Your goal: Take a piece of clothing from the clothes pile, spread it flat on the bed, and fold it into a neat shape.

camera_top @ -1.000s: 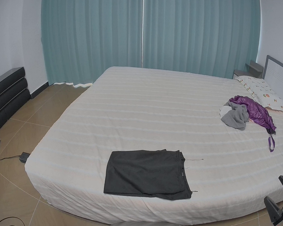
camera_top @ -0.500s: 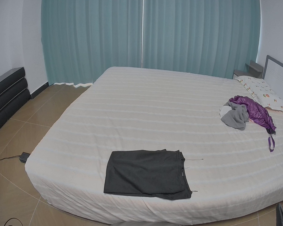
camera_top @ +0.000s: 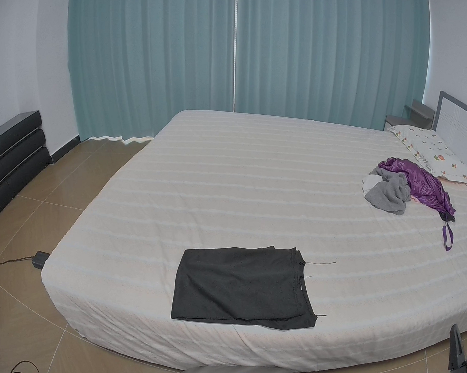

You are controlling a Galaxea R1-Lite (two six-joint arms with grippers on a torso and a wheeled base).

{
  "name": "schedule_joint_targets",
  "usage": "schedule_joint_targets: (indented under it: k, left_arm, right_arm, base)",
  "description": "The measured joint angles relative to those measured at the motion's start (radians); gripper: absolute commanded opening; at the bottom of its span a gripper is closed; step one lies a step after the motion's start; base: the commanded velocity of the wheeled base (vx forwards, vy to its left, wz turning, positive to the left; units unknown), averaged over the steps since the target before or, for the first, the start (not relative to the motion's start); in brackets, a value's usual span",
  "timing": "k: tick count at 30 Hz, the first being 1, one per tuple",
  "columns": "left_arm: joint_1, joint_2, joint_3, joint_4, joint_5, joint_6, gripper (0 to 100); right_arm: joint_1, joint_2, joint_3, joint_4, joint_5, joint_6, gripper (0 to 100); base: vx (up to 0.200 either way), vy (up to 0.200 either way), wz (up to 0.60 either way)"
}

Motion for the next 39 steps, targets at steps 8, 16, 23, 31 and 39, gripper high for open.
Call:
schedule_joint_targets:
  k: [8,16,23,31,39]
  left_arm:
    - [-0.002,-0.003,0.008,0.306,-0.063,-0.022,100]
    - [-0.001,-0.003,0.008,0.399,-0.107,-0.042,100]
    - [-0.001,-0.002,0.008,0.397,-0.078,-0.080,100]
    - [-0.002,-0.002,0.008,0.398,-0.042,-0.087,100]
    - [-0.002,-0.001,0.008,0.405,-0.052,-0.091,100]
  right_arm:
    - [0.000,0.000,0.008,0.102,-0.009,0.014,100]
    - [-0.001,0.000,0.009,0.160,-0.055,0.098,100]
    - [-0.002,0.000,0.009,0.216,-0.126,0.184,100]
    - [-0.001,0.000,0.009,0.201,-0.125,0.183,100]
    - [0.000,0.001,0.009,0.199,-0.125,0.183,100]
  base:
    - [0.000,0.000,0.00]
    - [0.000,0.000,0.00]
    - [0.000,0.000,0.00]
    - [0.000,0.000,0.00]
    - [0.000,0.000,0.00]
